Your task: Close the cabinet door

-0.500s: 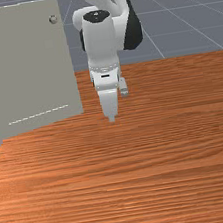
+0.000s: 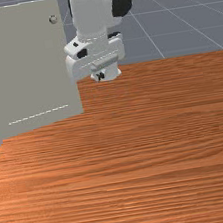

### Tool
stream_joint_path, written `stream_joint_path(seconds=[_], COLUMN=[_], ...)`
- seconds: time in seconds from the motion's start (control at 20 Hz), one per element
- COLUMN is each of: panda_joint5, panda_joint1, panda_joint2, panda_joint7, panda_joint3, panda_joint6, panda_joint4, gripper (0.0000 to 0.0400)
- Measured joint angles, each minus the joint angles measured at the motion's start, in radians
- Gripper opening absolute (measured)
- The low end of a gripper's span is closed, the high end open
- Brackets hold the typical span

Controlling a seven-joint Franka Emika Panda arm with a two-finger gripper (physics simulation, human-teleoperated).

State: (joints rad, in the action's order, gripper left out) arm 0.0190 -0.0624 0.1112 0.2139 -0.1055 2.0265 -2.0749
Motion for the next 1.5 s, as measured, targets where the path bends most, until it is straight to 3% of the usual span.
stream_joint_path(seconds=[0.1,0.2,0.8,1.0,1.15,1.3,1.5], panda_joint5=[0.053,0.082,0.098,0.09,0.061,0.023,-0.041], panda_joint1=[-0.002,0.003,-0.003,-0.008,-0.009,0.013,0.068], panda_joint2=[0.004,0.01,0.004,-0.02,-0.125,-0.25,-0.295], panda_joint7=[0.293,0.406,0.472,0.474,0.466,0.437,0.415], panda_joint3=[-0.019,-0.028,-0.031,-0.031,-0.045,-0.093,-0.179], panda_joint6=[-0.054,-0.073,-0.088,-0.088,-0.07,-0.065,-0.062], panda_joint4=[0.015,0.024,0.027,0.016,-0.087,-0.176,-0.205], gripper=[0.0012,0.0005,0.0,0.0,0.0,0.0,0.0])
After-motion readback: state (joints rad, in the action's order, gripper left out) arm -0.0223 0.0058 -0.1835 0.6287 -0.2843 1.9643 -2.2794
